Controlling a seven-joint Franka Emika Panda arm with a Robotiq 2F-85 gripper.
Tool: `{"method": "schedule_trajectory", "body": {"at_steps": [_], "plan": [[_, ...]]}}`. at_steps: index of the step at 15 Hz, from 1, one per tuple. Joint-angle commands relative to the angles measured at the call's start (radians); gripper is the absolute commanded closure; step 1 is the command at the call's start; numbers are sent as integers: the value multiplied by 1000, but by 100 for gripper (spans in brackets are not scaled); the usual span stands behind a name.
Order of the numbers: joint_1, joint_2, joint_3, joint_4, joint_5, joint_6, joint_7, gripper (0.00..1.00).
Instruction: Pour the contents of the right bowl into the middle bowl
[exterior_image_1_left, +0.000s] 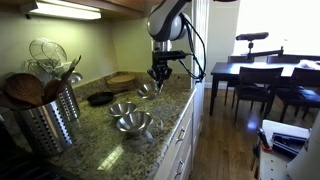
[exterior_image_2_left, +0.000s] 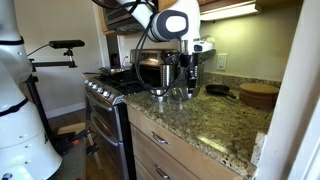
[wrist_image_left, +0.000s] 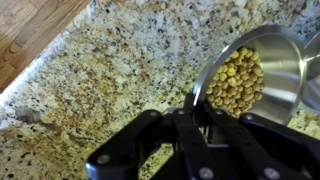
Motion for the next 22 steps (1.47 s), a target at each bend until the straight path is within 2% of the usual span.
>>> {"method": "schedule_trajectory", "body": {"at_steps": [1, 9, 22], "plan": [[23, -42, 10, -7, -29, -33, 41, 91], [63, -28, 39, 42, -59, -50, 57, 92], [132, 75, 54, 181, -215, -62, 142, 92]]}}
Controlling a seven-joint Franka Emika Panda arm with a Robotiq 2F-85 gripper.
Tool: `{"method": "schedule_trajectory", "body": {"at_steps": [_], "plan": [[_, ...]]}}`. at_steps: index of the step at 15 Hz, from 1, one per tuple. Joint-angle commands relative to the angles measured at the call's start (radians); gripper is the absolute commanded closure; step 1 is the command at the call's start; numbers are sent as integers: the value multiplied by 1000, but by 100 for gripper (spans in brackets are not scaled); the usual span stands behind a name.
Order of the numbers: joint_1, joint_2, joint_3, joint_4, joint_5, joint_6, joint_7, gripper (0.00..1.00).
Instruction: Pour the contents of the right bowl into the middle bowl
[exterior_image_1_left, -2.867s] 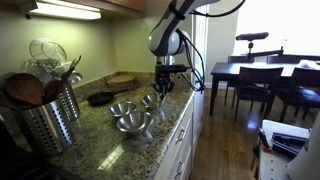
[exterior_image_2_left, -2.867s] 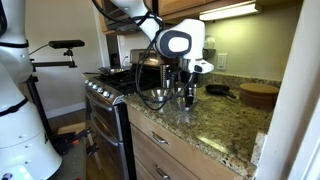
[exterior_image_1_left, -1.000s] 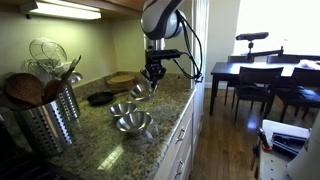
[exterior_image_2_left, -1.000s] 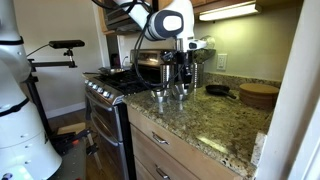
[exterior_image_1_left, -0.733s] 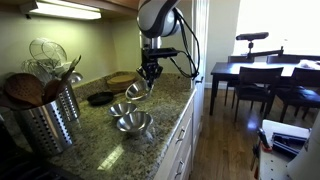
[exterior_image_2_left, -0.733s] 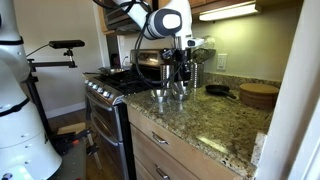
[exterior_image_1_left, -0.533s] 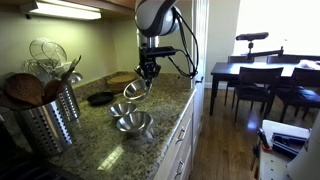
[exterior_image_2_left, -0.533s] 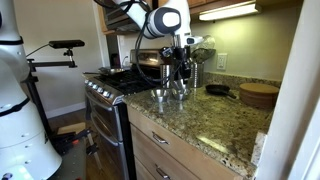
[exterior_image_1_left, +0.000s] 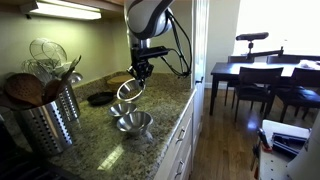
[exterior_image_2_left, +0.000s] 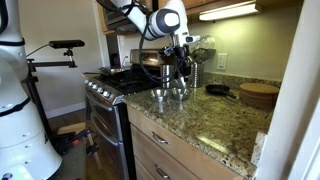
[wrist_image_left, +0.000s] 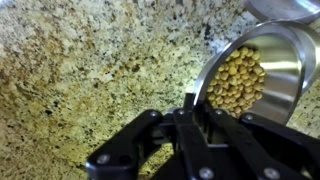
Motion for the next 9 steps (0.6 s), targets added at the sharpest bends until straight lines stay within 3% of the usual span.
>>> {"method": "schedule_trajectory", "body": {"at_steps": [1, 9], "plan": [[26, 45, -9, 70, -56, -37, 60, 92], [77, 101, -31, 156, -160, -70, 130, 92]]}}
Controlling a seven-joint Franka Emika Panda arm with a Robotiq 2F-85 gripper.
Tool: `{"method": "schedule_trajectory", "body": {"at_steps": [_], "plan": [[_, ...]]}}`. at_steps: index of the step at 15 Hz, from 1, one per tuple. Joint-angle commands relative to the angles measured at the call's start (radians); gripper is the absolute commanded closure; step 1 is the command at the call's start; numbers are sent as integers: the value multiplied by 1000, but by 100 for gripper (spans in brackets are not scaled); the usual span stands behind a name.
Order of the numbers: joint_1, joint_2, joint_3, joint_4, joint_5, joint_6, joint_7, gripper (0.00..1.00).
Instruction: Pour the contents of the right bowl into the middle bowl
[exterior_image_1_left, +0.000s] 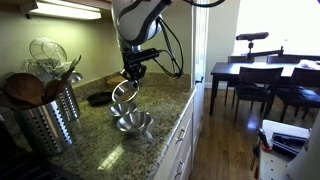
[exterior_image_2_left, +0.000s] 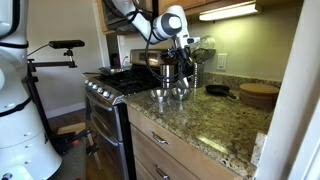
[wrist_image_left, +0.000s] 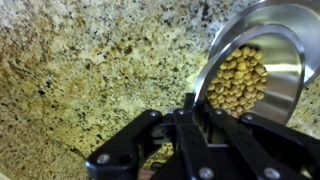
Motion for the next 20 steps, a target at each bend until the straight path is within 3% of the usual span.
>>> {"method": "schedule_trajectory", "body": {"at_steps": [1, 20], "plan": [[41, 8, -28, 49, -79, -49, 69, 92], [142, 29, -19, 37, -457, -173, 306, 92]]}}
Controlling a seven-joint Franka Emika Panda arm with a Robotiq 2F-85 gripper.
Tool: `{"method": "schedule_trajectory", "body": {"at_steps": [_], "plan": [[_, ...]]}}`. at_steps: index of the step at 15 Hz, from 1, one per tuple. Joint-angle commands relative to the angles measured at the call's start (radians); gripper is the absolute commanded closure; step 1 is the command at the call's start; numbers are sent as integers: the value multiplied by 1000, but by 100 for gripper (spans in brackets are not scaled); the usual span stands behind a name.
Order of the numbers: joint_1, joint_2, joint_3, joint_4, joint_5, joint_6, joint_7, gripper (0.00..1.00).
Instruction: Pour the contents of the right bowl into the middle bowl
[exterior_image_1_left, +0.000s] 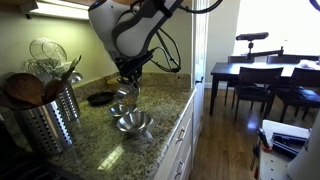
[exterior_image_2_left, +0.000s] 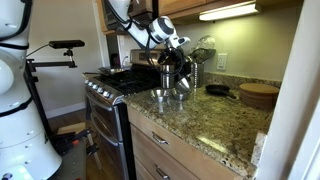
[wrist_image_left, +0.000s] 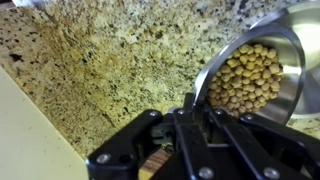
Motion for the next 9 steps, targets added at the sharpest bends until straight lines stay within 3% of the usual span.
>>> {"method": "schedule_trajectory", "body": {"at_steps": [1, 9], "plan": [[29, -14, -2, -7, -88, -53, 68, 92], [49, -11, 35, -3, -229, -117, 141, 92]]}}
